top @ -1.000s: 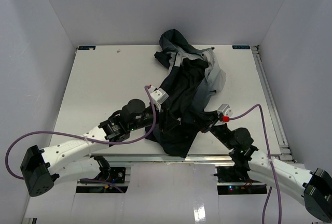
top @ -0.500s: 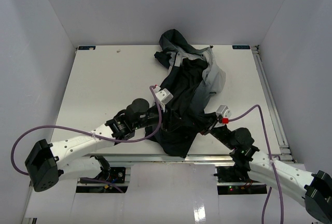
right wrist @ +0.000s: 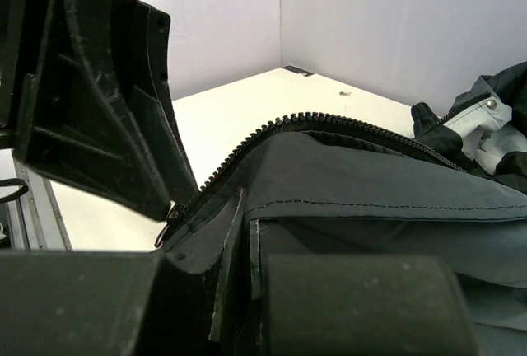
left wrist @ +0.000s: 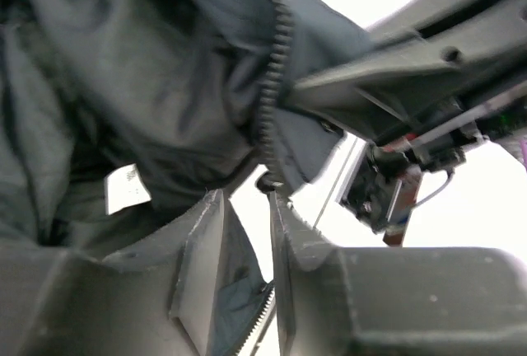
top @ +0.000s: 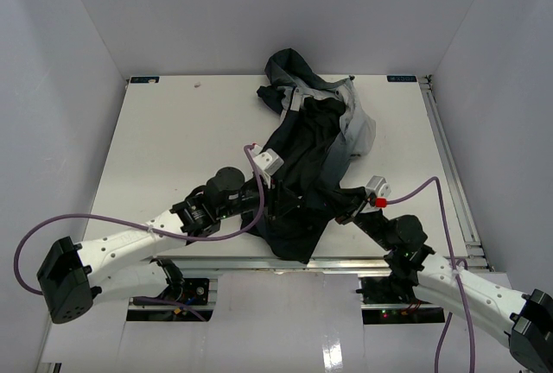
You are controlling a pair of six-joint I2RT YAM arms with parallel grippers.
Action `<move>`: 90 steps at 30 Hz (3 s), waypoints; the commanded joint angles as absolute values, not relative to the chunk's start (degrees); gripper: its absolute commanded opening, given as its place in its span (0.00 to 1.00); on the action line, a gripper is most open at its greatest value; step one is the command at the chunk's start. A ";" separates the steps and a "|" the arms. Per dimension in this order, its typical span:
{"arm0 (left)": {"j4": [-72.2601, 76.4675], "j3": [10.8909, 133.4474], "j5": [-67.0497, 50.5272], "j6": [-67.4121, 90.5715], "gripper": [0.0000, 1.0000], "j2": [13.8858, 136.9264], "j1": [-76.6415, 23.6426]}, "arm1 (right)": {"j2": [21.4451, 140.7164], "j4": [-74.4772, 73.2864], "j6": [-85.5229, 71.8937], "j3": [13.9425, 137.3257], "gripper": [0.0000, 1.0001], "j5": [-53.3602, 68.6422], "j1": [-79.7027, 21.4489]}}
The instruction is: Zip up the jacket
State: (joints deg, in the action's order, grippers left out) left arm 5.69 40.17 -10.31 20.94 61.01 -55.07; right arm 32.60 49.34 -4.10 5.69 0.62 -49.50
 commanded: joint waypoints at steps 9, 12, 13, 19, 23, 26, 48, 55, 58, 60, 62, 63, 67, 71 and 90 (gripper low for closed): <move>1.84 47.04 -1.23 24.15 0.03 63.74 -55.02 | 32.21 50.10 -3.56 6.59 0.08 0.84 -49.44; 1.00 48.57 -1.53 26.22 0.00 65.83 -55.02 | 32.87 50.10 -3.16 6.65 0.08 0.67 -49.48; 0.65 49.05 -2.35 26.78 0.00 66.61 -55.02 | 33.26 50.23 -2.90 6.61 0.08 0.37 -49.48; 0.48 48.27 -5.22 30.08 0.00 67.71 -55.11 | 35.00 51.26 -2.67 6.71 0.08 -2.47 -49.47; -1.44 47.89 -5.89 30.77 0.00 67.30 -55.10 | 35.78 52.02 -2.98 7.14 0.08 -2.93 -49.48; -2.15 47.59 -6.17 30.95 0.00 66.62 -55.11 | 36.02 51.99 -3.00 7.50 0.08 -3.74 -49.47; -2.57 44.92 -8.60 30.49 0.00 66.69 -55.11 | 38.57 52.20 -3.68 10.56 0.08 -6.68 -49.40; -12.05 49.69 6.94 28.00 0.38 65.07 -55.03 | 32.81 45.24 -4.69 8.13 0.08 -10.52 -49.40; -16.88 49.64 12.82 28.33 0.45 64.08 -54.98 | 28.85 43.03 -5.64 6.37 0.08 -12.63 -49.43; -18.89 48.07 17.32 29.97 0.49 62.58 -54.75 | 26.55 41.31 -5.89 6.16 0.08 -13.10 -49.48; -19.51 45.35 19.25 30.95 0.52 61.96 -54.22 | 25.75 39.98 -6.33 6.51 0.08 -13.09 -49.48; -19.70 44.25 19.68 31.90 0.53 61.67 -53.75 | 25.42 38.88 -6.57 6.89 0.08 -12.95 -49.43; -17.67 39.19 19.26 33.60 0.55 61.64 -52.68 | 24.62 36.93 -7.63 7.13 0.08 -11.86 -49.47; -15.45 37.90 19.04 34.00 0.63 64.37 -51.44 | 24.54 37.24 -7.01 6.47 0.08 -11.19 -49.39; -9.29 50.77 26.18 22.00 0.00 67.70 -47.25 | 23.92 39.62 -5.61 3.24 0.08 -8.28 -49.46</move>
State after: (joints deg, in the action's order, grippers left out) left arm -7.87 40.82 19.83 27.43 68.33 -47.92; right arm 23.08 36.15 -5.96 3.53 -7.35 -49.52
